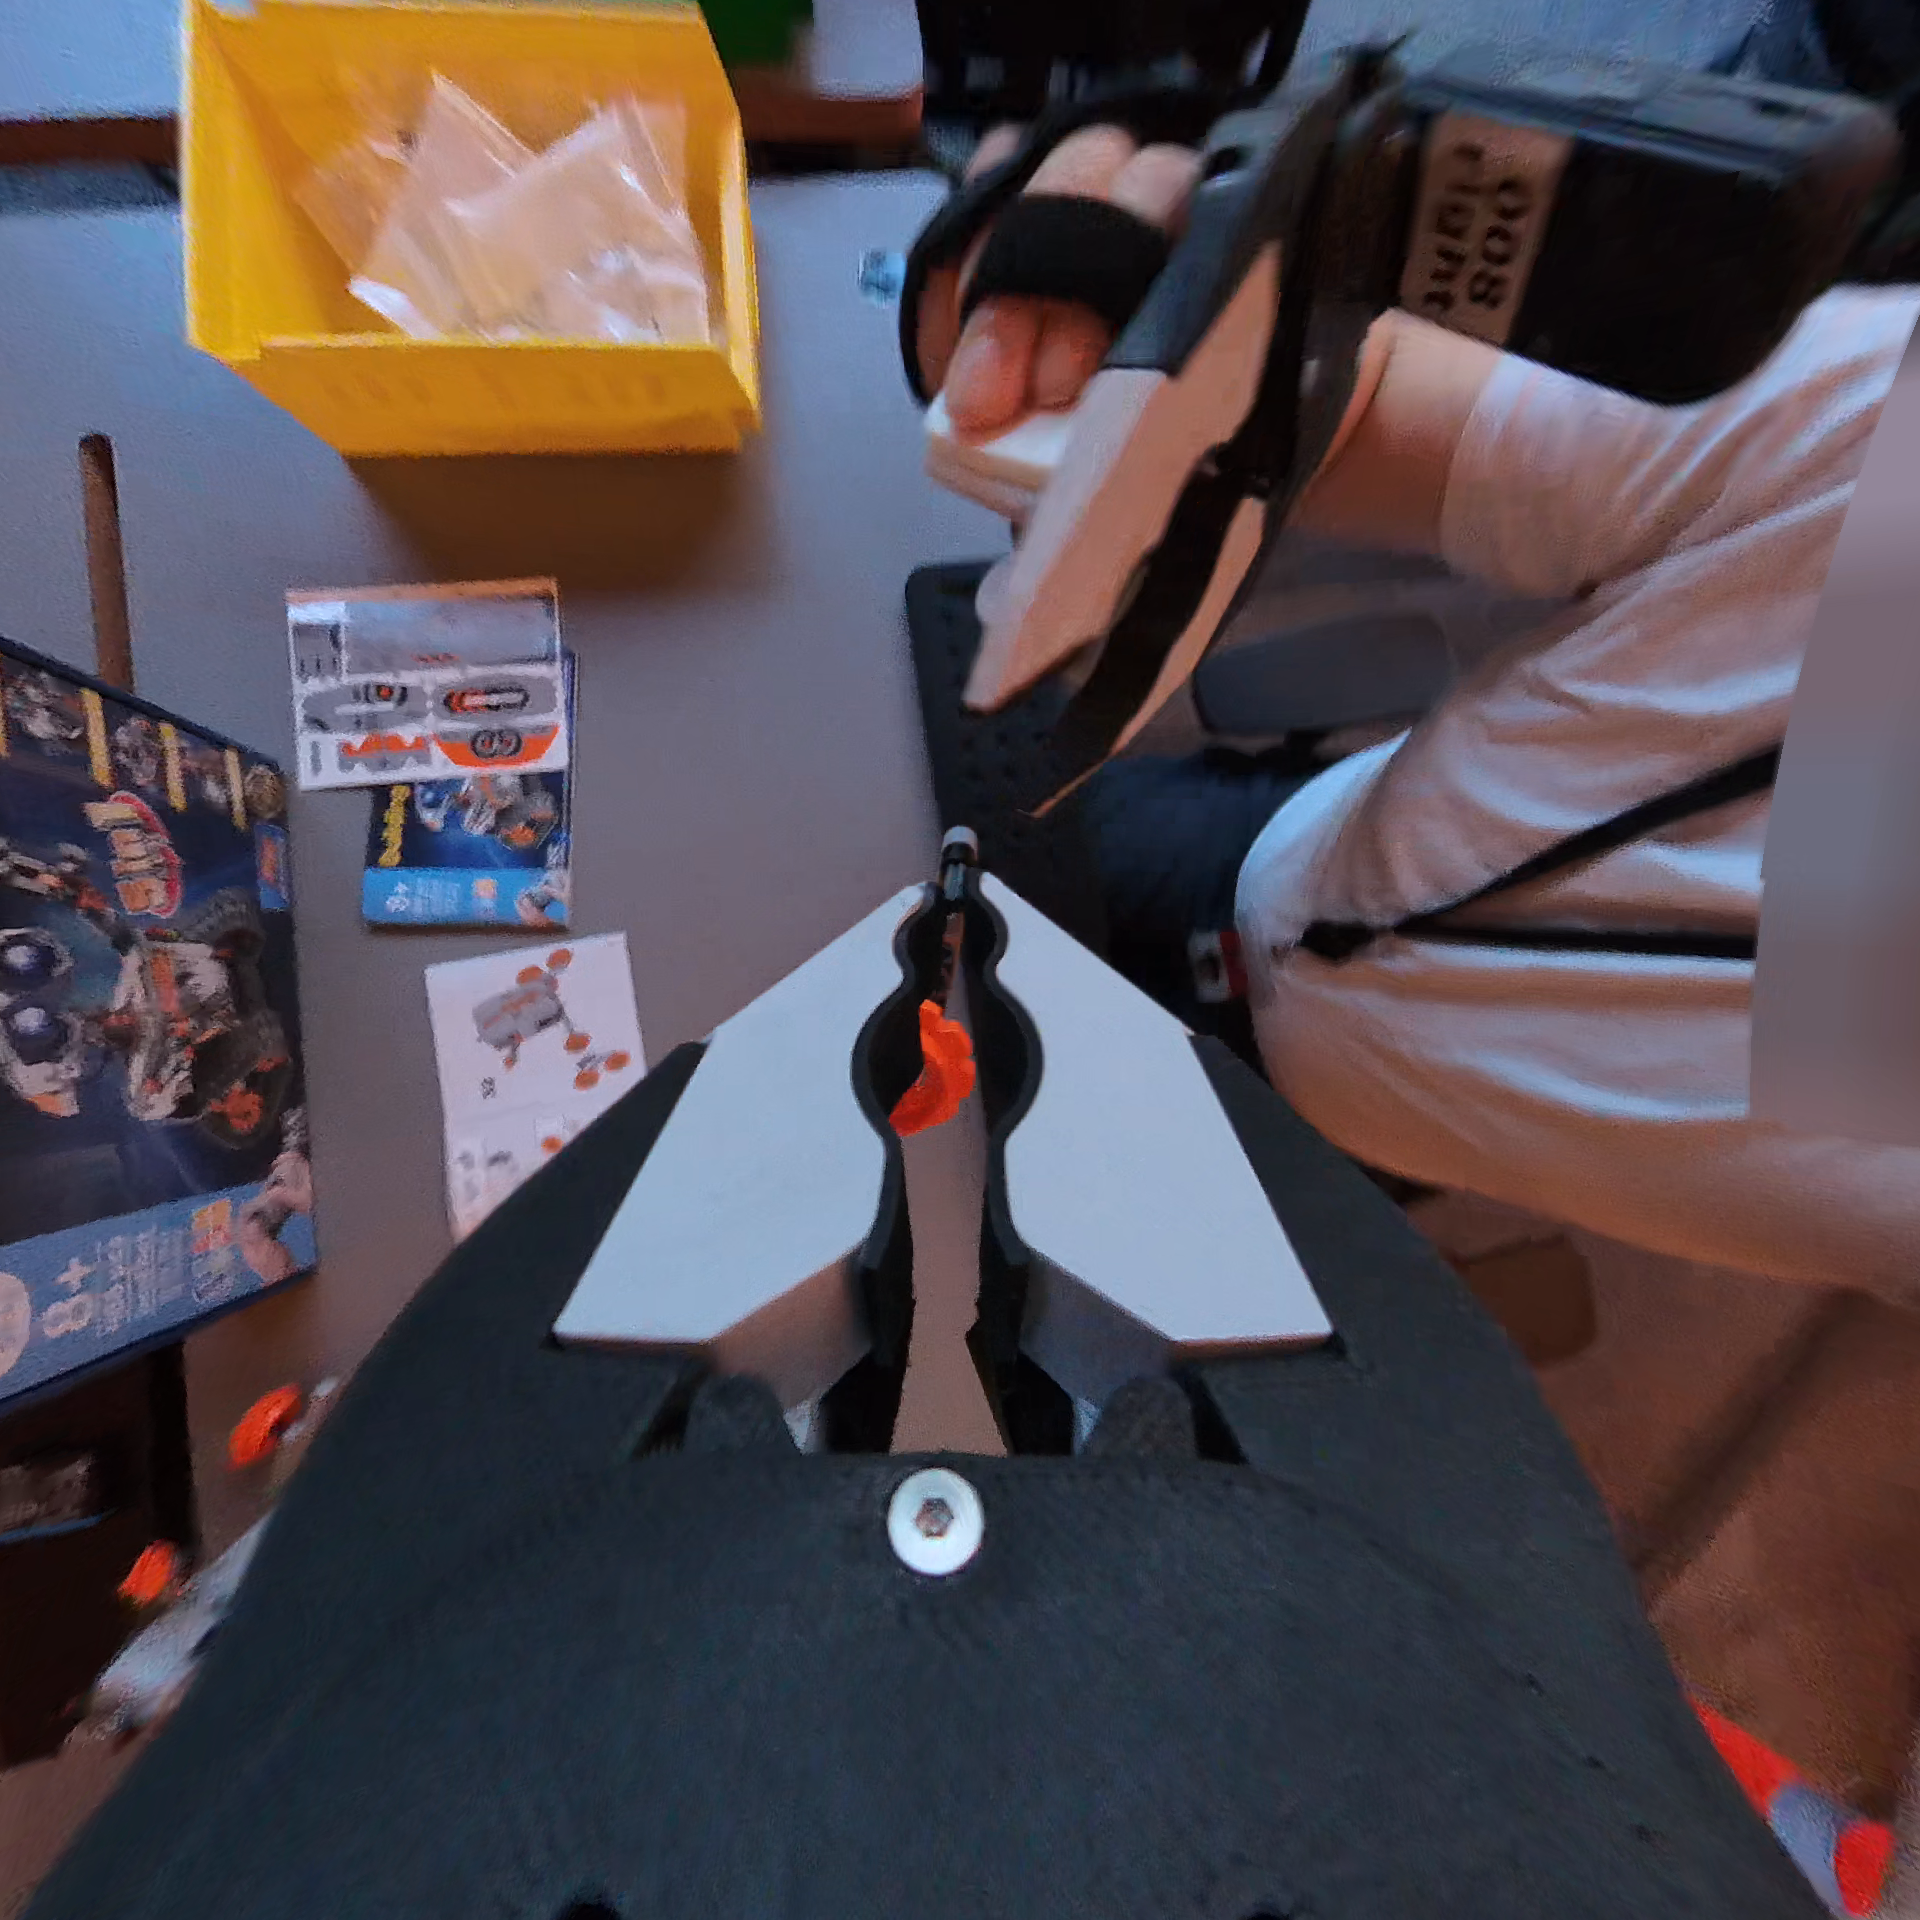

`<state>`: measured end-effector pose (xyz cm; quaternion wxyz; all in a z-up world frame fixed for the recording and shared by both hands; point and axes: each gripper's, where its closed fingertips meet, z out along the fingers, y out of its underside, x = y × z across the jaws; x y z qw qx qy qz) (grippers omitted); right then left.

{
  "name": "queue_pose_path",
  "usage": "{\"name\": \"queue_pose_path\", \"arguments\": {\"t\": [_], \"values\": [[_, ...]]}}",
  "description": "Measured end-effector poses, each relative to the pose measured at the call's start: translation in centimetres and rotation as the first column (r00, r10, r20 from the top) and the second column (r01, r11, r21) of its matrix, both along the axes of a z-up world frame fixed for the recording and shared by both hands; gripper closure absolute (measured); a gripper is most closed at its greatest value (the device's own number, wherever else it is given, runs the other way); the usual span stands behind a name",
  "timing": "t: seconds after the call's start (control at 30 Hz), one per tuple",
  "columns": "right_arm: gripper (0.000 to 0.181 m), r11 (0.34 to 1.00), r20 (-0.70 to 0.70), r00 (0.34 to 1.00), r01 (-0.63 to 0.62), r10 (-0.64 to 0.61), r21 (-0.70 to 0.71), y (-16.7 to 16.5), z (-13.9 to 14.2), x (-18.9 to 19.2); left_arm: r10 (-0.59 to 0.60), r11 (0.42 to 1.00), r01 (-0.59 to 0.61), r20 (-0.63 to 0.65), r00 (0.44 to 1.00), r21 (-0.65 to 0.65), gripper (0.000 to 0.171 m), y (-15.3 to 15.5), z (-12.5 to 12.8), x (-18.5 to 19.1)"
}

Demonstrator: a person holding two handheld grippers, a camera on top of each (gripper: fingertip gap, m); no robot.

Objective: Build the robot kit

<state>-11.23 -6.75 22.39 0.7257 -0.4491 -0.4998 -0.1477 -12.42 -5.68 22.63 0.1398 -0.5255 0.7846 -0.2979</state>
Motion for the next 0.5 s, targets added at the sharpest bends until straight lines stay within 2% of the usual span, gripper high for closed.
{"name": "queue_pose_path", "arguments": {"t": [0.07,0.13,0.2,0.3,0.37,0.43,0.5], "values": [[0.146,0.981,-0.279,0.958,-0.112,0.064,-0.157,0.8,-0.7,0.7,0.042,0.997,-0.037,0.085,0.996,-0.061,0.171,0.8,-0.7,0.4],[0.14,0.927,-0.521,0.849,-0.262,0.09,-0.268,2.0,-1.7,1.2,0.058,0.992,-0.04,0.15,0.987,-0.122,0.171,0.9,-1.9,0.7],[0.138,0.858,-0.654,0.749,-0.402,0.107,-0.32,3.0,-3.1,1.1,0.086,0.985,-0.051,0.211,0.974,-0.165,0.171,1.4,-3.3,1.1],[0.143,0.777,-0.751,0.649,-0.531,0.116,-0.339,4.1,-5.3,0.7,0.136,0.962,-0.056,0.29,0.947,-0.268,0.171,2.0,-4.9,1.5],[0.151,0.733,-0.758,0.64,-0.576,0.128,-0.363,4.5,-6.9,0.1,0.176,0.949,-0.07,0.334,0.926,-0.308,0.171,2.7,-5.9,1.5],[0.171,0.718,-0.763,0.629,-0.6,0.15,-0.354,4.7,-7.8,-0.1,0.213,0.928,-0.076,0.353,0.911,-0.364,0.171,3.4,-6.9,1.3],[0.176,0.699,-0.762,0.629,-0.614,0.152,-0.367,5.1,-8.6,-0.3,0.232,0.908,-0.066,0.367,0.901,-0.414,0.171,3.6,-7.7,1.0]]}}
